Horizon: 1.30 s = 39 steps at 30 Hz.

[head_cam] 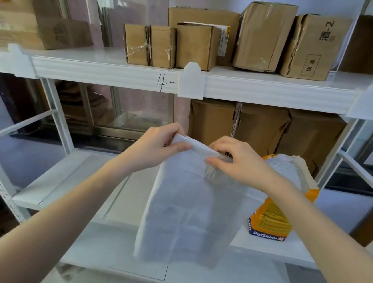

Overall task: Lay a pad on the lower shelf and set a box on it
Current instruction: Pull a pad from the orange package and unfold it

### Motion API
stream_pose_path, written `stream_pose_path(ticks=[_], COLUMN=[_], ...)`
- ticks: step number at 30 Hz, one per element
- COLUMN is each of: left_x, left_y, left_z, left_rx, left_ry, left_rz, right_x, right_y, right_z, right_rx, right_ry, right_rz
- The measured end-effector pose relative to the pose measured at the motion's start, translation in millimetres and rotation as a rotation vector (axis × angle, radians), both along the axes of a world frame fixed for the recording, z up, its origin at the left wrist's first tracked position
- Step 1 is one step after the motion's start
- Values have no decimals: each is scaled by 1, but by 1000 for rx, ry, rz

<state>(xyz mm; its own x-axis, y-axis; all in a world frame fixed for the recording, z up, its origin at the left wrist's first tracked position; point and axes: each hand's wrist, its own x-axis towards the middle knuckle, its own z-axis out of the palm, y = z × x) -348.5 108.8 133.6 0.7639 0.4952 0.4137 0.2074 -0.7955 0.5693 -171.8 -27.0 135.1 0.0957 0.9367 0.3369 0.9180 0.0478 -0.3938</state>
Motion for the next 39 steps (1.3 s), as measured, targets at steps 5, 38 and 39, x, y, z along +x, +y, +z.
stream_pose_path(ticks=[5,38,39], left_x=[-10,24,27], left_y=[1,-72,-75], left_z=[-5,-8,-8], left_rx=[371,-132,-166], left_ry=[61,228,231], left_rz=[88,-21,-14], right_x=[0,-10,-11], right_y=[-6,-16,-14], right_z=[3,12,12], right_rx=[23,129,129], right_ry=[-69,554,540], right_rz=[-77,-161,-168])
